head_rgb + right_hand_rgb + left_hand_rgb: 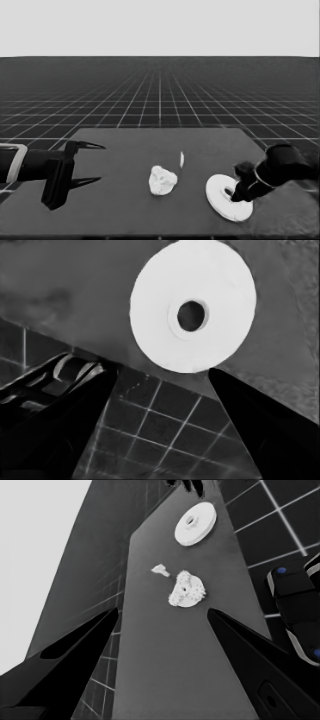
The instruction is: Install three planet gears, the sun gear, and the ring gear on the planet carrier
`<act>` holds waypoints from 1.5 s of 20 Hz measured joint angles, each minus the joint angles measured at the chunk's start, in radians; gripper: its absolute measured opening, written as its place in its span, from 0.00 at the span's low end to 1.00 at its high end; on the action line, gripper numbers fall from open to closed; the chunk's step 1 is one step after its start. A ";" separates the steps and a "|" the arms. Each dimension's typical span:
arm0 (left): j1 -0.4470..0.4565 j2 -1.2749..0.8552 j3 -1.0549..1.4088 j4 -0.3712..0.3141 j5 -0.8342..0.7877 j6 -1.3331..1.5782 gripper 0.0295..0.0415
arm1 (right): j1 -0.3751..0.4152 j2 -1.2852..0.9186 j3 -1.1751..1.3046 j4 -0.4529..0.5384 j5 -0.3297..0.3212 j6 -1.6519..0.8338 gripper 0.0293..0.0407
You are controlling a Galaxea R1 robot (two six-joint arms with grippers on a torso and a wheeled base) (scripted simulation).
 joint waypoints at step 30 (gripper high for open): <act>0.000 0.000 0.000 0.000 0.000 0.000 0.75 | -0.042 0.169 -0.339 0.058 -0.064 0.210 0.49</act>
